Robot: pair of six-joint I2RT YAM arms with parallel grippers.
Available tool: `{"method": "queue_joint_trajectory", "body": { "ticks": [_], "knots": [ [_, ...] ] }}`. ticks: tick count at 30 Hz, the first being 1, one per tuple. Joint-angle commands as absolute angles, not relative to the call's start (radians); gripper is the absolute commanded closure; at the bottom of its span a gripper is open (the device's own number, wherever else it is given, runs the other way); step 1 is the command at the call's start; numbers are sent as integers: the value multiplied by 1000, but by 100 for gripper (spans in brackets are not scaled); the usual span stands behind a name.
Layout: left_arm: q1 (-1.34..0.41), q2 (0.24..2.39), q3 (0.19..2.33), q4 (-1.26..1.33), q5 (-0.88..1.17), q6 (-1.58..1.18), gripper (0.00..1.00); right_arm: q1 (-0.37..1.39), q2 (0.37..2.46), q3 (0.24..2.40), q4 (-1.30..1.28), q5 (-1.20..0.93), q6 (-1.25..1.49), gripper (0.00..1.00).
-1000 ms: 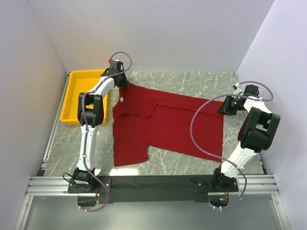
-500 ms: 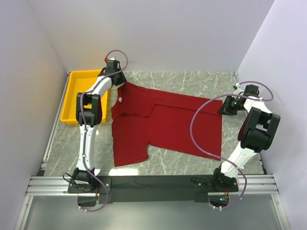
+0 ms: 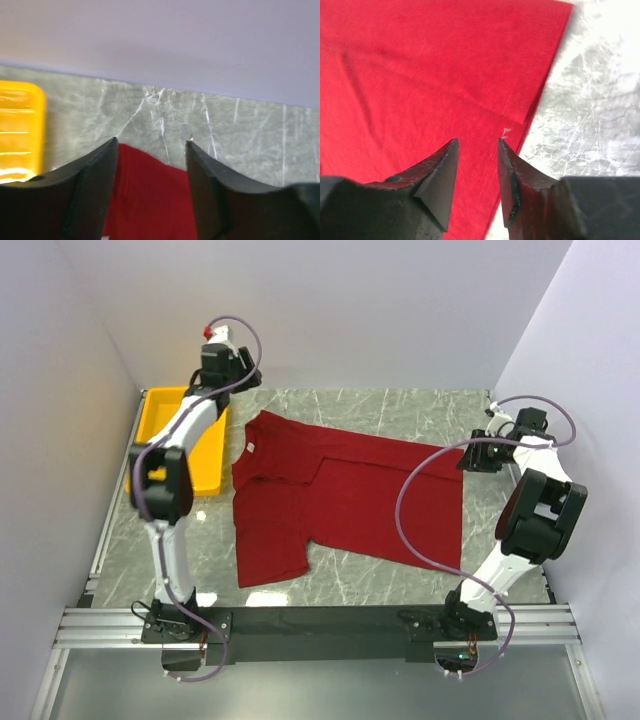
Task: Fold and stack the t-shirts
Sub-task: Fold the tshirt
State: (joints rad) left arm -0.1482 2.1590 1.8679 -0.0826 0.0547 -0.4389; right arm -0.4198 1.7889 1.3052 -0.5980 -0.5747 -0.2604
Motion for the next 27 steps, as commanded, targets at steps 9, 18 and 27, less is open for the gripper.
{"method": "queue_joint_trajectory", "body": {
  "ticks": [9,18,27],
  "knots": [
    [-84,1424,1206,74,20,-324,0,-420,1563,1215,-1191,-876,-1332,30],
    [-48,1117,800,-211,210,-573,11,-328,1254,890,-1111,-622,-1582,30],
    [-44,1149,528,-207,218,-799,24,-281,1078,686,-1000,-537,-1503,30]
  ]
}}
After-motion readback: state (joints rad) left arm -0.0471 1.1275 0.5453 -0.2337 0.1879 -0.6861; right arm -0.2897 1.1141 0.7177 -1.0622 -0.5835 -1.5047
